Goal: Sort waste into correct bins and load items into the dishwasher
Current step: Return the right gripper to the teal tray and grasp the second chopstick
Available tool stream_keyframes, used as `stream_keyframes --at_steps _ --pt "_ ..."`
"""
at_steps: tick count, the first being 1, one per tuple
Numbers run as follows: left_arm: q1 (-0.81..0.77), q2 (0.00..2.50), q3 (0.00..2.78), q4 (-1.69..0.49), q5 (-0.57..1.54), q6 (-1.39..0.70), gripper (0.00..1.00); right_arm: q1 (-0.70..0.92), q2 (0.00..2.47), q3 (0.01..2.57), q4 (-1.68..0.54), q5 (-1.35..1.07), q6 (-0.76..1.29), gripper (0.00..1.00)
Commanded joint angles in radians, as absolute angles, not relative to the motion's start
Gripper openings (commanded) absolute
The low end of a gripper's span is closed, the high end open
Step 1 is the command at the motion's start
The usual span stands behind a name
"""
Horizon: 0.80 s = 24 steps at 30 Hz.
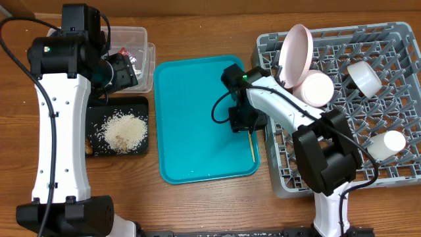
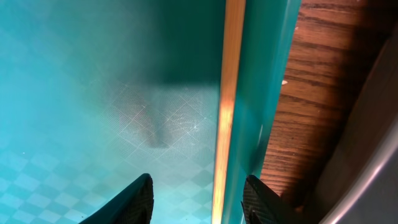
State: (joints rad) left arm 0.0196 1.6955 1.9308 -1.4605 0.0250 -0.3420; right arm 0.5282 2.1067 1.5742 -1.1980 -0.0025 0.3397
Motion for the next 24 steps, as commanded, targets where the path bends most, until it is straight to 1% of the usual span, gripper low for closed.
stream_keyframes --at_steps 1,16,21,24 --pt "0.011 1.68 1.932 -1.458 0.018 -0.344 0.7 0.53 2.106 1.57 -1.196 -0.023 0.345 0.49" --pt "0.011 1.68 1.932 -1.452 0.018 -0.337 0.71 0.53 2.106 1.555 -1.178 -0.027 0.345 0.49" --pt "0.011 1.68 1.932 -1.448 0.018 -0.337 0.71 0.53 2.106 1.486 -1.121 -0.032 0.346 0.49" --pt "0.011 1.68 1.932 -1.441 0.018 -0.337 0.71 0.53 2.106 1.408 -1.048 -0.073 0.346 0.49"
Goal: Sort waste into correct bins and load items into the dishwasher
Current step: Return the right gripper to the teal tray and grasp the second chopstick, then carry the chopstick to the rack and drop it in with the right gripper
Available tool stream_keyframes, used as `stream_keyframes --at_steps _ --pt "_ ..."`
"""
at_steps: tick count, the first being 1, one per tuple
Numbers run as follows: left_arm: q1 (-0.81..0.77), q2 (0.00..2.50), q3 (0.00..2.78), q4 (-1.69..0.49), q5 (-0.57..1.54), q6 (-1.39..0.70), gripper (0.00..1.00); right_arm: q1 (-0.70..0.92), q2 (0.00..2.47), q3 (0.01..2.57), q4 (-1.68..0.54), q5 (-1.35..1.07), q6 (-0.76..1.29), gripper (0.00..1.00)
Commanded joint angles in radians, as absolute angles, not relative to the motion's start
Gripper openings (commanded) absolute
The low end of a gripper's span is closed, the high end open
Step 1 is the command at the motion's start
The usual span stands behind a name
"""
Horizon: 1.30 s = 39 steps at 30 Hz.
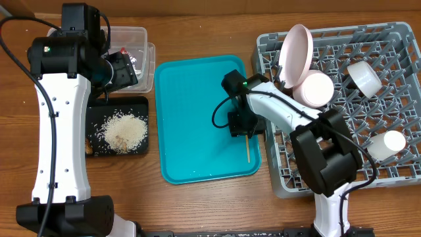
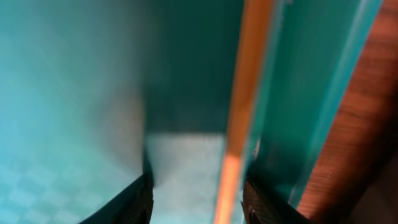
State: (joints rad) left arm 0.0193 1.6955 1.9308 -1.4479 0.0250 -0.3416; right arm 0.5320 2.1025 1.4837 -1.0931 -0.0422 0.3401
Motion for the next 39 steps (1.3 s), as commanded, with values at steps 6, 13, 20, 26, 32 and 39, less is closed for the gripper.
stream_keyframes --at_steps 6,13,20,26,32,39 --pt "0.011 1.68 1.932 -1.442 0.018 -0.337 0.71 0.53 2.106 1.36 -1.015 -0.11 0.346 0.33" --pt "0.011 1.68 1.932 -1.443 0.019 -0.337 0.71 0.53 2.106 1.36 -1.015 -0.11 0.35 0.12" --pt "0.011 1.68 1.932 -1.443 0.019 -0.337 0.71 0.53 2.106 1.36 -1.027 -0.119 0.349 0.04" --pt "0.011 1.68 1.932 -1.443 0.019 -0.337 0.72 0.53 2.096 1.392 -1.093 -0.139 0.368 0.04" --pt "0.011 1.68 1.932 -1.443 0.019 -0.337 0.72 0.527 1.961 1.494 -1.154 -0.125 0.332 0.04" --pt "0.011 1.68 1.932 -1.443 0.019 -0.338 0.74 0.449 1.742 1.612 -1.245 -0.068 0.196 0.04"
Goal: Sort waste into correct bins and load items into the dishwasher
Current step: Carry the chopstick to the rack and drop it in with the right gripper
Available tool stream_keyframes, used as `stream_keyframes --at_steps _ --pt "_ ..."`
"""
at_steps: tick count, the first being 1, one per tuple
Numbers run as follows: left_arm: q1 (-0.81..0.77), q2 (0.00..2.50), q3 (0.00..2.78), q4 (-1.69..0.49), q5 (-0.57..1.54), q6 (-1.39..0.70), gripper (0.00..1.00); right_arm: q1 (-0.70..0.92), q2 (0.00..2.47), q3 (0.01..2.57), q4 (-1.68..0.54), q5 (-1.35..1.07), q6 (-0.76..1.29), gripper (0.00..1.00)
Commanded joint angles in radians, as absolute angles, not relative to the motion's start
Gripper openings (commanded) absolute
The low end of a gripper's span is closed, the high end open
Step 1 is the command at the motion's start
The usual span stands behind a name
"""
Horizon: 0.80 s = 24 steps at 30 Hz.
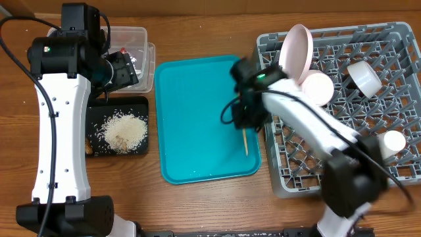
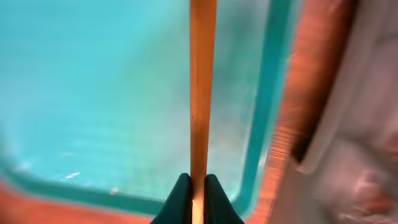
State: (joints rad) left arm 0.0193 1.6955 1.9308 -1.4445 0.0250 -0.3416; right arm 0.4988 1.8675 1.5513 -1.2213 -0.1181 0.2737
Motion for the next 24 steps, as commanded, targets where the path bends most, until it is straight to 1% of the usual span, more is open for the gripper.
stream_keyframes --at_steps 1,5,11,18,24 --pt "0.011 1.68 1.932 -1.443 0.019 -0.338 0.74 0.433 1.72 1.613 -1.254 -0.055 0.177 0.04" --pt "0.011 1.68 1.932 -1.443 0.035 -0.345 0.74 0.355 1.689 1.612 -1.322 0.009 0.145 0.04" --pt "0.01 1.68 1.932 -1.444 0.053 -0.345 0.74 0.265 1.713 1.544 -1.356 0.006 0.103 0.04" --pt "0.008 1.68 1.93 -1.444 0.053 -0.345 0.75 0.263 1.716 1.417 -1.308 -0.009 0.096 0.04" --pt "-0.008 1.681 1.93 -1.443 0.052 -0.345 0.75 0.263 1.716 1.396 -1.284 -0.028 0.096 0.04"
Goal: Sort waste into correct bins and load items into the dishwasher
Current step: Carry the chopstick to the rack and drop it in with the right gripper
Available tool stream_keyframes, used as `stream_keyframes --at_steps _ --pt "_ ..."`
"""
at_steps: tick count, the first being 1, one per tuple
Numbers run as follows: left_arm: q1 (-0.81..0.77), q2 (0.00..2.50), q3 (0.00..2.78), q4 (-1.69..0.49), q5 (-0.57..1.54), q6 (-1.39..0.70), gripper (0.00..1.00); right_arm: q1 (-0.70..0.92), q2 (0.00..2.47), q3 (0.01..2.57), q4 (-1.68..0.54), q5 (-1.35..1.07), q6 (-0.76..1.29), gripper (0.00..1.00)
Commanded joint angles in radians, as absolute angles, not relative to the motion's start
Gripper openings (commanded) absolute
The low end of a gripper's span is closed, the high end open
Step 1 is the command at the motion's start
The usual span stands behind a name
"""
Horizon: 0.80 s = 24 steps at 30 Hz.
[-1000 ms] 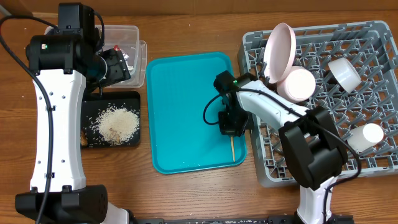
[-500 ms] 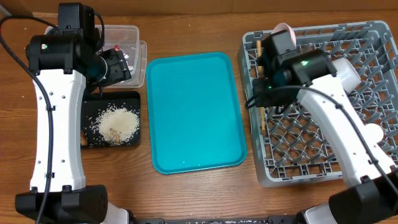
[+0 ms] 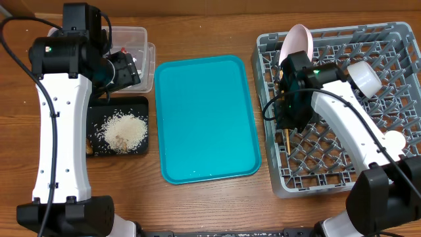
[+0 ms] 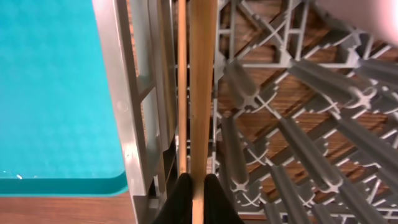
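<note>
My right gripper (image 3: 287, 122) is shut on a wooden chopstick (image 4: 202, 93), holding it over the left side of the grey dishwasher rack (image 3: 395, 39); its lower end (image 3: 287, 141) shows over the rack's grid. In the right wrist view the stick runs straight up from the closed fingers (image 4: 183, 196), just inside the rack's left wall (image 4: 134, 124). The teal tray (image 3: 204, 118) lies bare. My left gripper (image 3: 131, 69) hangs by the clear plastic tub (image 3: 131, 36) at the back left; its jaws are too dark to read.
In the rack stand a pink plate (image 3: 296, 43) and white cups (image 3: 364, 77) (image 3: 393, 141). A black tray with rice (image 3: 122, 128) lies left of the teal tray. Wooden table (image 3: 210, 197) surrounds everything.
My right gripper, shut on the chopstick, has moved right from over the teal tray's right edge to over the rack's left side. The left arm has not moved.
The chopstick lay along the teal tray's right rim with my right gripper open above it, then lower around it. Later the gripper was shut on it and held it above the tray. Now it holds it over the rack.
</note>
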State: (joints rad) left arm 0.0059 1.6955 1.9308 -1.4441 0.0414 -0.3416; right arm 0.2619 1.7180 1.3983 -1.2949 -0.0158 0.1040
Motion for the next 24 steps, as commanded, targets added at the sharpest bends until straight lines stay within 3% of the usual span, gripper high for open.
stream_keyframes --at_steps 1,6,8,18,24 --pt "-0.009 1.681 1.93 -1.443 0.053 -0.345 0.74 0.263 1.716 1.396 -1.281 -0.028 0.096 0.04" --pt "-0.015 1.681 1.929 -1.443 0.053 -0.345 0.75 0.263 1.716 1.396 -1.277 -0.028 0.096 0.06" --pt "-0.016 1.681 1.926 -1.442 0.053 -0.346 0.75 0.263 1.716 1.396 -1.277 -0.028 0.096 0.18" --pt "-0.015 1.681 1.867 -1.432 0.053 -0.356 0.75 0.263 1.716 1.396 -1.268 -0.028 0.097 0.21" --pt "-0.016 1.681 1.863 -1.432 0.058 -0.355 0.75 0.263 1.716 1.396 -1.256 -0.071 0.097 0.31"
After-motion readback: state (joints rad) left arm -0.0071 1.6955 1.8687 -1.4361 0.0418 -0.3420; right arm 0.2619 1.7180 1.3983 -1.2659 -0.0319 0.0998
